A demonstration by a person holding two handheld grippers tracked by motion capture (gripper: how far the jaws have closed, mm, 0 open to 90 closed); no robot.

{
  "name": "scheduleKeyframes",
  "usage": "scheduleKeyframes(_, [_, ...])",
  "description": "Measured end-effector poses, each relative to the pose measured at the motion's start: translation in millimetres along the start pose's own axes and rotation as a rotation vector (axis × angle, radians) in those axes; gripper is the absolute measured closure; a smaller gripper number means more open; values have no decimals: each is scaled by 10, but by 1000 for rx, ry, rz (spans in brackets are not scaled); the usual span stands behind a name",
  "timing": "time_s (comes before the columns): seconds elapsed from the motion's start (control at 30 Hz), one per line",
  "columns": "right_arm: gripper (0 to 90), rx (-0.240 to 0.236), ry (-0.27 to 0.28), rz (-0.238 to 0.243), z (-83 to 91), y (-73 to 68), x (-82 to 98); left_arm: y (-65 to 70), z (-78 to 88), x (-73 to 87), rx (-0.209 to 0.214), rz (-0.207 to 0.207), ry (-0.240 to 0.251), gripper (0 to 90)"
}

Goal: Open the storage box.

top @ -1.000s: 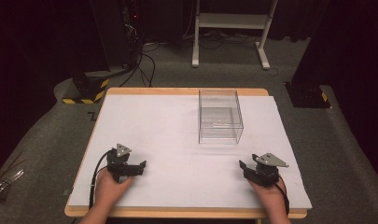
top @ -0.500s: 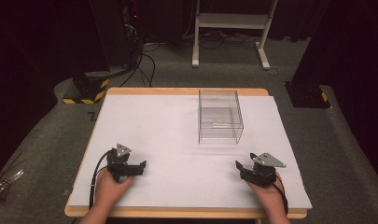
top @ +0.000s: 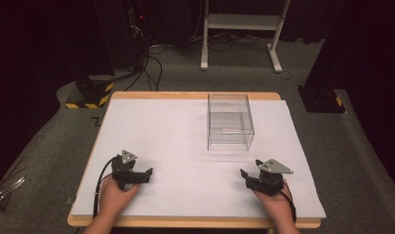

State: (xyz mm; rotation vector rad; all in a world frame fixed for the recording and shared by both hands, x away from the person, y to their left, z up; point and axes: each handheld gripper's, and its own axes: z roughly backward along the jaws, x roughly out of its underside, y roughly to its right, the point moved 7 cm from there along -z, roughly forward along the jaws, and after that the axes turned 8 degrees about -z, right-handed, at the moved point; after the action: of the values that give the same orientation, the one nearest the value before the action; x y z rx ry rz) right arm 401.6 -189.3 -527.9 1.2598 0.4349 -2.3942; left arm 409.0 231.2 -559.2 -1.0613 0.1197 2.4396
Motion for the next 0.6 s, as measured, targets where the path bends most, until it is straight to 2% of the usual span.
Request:
scheduleKeyframes(0.13, [275,-8,16,-7,6,-15,-35,0,0,0,0,0,0,29])
scheduleKeyframes(0.2, [291,-9,22,-6,10,-18,-45,0,1,0,1,0,-1,29])
scheduleKeyframes(0.23, [325,-27,25,7,24,-37,-63,0,1,1,1,-1,-1,28])
scheduleKeyframes(0.33, [294,-17,46,4,31,-43,-88,0,0,0,-1,0,0,29])
scheduleKeyframes(0.5, [360,-18,33,29,4,-49,-101,0,1,0,-1,0,0,29])
scheduleKeyframes(0.6, [375,-27,31,3,-22,-35,-106,0,1,1,2,0,-1,29])
